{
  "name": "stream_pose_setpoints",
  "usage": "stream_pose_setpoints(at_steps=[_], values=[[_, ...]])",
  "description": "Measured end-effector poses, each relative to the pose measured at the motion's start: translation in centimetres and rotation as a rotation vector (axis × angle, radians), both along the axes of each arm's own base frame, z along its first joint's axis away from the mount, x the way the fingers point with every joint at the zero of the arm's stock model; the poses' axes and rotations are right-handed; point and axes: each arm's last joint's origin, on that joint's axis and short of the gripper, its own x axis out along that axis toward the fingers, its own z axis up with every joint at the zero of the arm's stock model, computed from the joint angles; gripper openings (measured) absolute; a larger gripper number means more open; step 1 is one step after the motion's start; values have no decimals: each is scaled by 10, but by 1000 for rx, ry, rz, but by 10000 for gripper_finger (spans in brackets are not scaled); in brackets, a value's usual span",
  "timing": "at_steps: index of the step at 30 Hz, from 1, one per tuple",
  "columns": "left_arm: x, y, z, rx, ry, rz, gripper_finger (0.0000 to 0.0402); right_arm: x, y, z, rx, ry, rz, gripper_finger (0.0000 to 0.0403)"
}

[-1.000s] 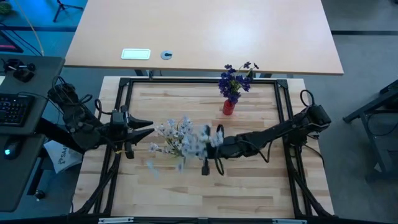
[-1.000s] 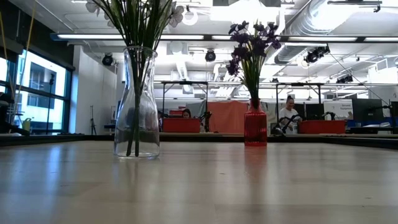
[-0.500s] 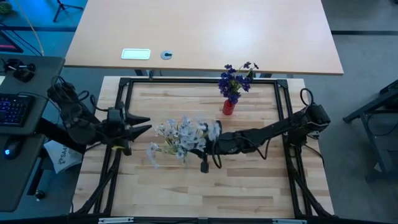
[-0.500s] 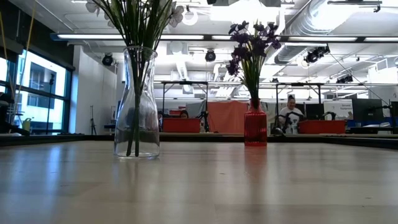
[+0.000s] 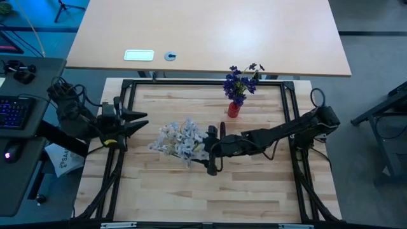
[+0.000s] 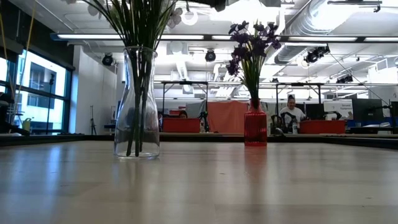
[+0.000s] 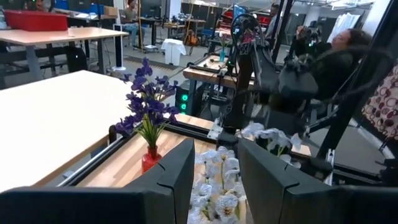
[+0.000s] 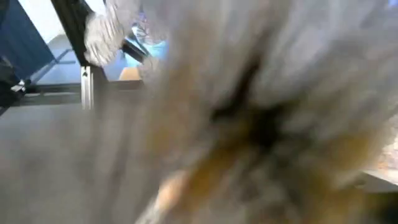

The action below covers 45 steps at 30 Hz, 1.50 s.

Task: Sort flowers into vase by color
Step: Put the white flowers into the transparent vase, then return to Home Position

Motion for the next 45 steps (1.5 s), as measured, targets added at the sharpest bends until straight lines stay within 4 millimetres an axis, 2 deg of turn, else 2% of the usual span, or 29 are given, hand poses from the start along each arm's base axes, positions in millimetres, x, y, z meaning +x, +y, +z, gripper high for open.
stream_pose_setpoints(at_steps=[5, 8, 10, 12, 15, 18, 20, 24, 27, 37, 40, 45], values=[[-8, 7, -4, 52, 46, -6, 112, -19, -4, 27, -21, 130, 41, 339], [-17, 16, -16, 43, 90, -19, 97, -36, -7, 49, -54, 194, 79, 332], [-25, 23, -26, 7, 75, -15, 76, -48, -7, 64, -81, 210, 92, 311], [-32, 30, -38, -21, 48, 5, 48, -59, -6, 75, -100, 221, 91, 272], [-38, 36, -62, -71, -15, 7, 9, -75, -4, 88, -113, 236, 97, 181], [-39, 38, -88, -121, -104, 12, 8, -89, -1, 101, -75, 220, 126, 65], [-36, 38, -109, -155, -163, 13, 4, -99, 0, 110, -32, 194, 152, 18], [-32, 37, -143, -214, -308, -31, 1, -116, 2, 123, 47, 150, 120, 24], [-31, 41, -160, -213, -391, -31, 1, -125, 2, 129, 49, 123, 113, 7], [-34, 60, -170, -157, -512, -63, 0, -130, -1, 133, 55, 106, 86, 2], [-27, 63, -177, -190, -460, -115, 0, -129, -4, 133, 63, 102, 56, 1], [-21, 72, -183, -156, -407, -55, 0, -128, -7, 134, 104, 101, 14, 1]])
